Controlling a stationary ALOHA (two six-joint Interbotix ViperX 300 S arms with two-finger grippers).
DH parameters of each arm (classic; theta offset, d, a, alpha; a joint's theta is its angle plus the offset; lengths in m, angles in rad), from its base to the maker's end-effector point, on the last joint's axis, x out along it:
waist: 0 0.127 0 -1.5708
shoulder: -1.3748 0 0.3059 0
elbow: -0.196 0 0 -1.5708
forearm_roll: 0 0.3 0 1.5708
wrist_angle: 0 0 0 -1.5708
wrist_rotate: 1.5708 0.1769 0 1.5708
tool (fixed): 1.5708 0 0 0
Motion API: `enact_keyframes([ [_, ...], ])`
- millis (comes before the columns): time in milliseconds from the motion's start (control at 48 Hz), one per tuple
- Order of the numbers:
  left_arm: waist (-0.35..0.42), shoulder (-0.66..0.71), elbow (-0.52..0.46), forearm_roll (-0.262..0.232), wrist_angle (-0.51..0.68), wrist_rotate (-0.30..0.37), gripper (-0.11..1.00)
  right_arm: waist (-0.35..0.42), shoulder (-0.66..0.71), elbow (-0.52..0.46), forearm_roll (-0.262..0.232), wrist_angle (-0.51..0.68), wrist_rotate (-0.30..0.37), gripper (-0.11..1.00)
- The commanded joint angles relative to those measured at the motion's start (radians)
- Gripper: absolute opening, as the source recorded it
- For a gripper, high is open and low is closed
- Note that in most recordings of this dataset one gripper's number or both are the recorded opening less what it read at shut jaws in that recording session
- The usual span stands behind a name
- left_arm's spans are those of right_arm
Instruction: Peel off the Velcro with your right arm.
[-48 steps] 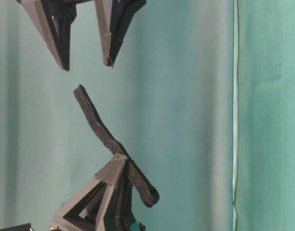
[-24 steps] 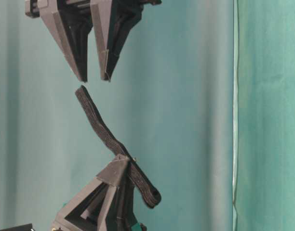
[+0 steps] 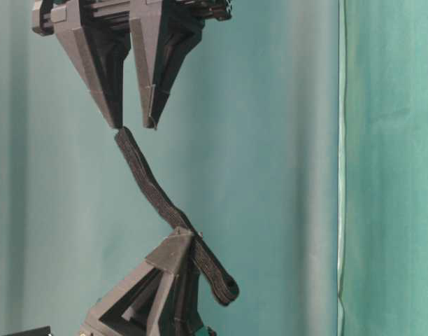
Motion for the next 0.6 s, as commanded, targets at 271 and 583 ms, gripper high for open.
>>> enact_keyframes([
  [271, 0.002, -0.017, -0.009, 0.0, -0.011, 0.0, 0.1, -0.003, 0.009, -0.023, 0.0, -0.02, -0.002, 0.09],
  [583, 0.002, -0.017, -0.009, -0.002, -0.009, 0.002, 0.1, -0.003, 0.014, -0.021, 0.0, -0.023, -0.002, 0.06],
])
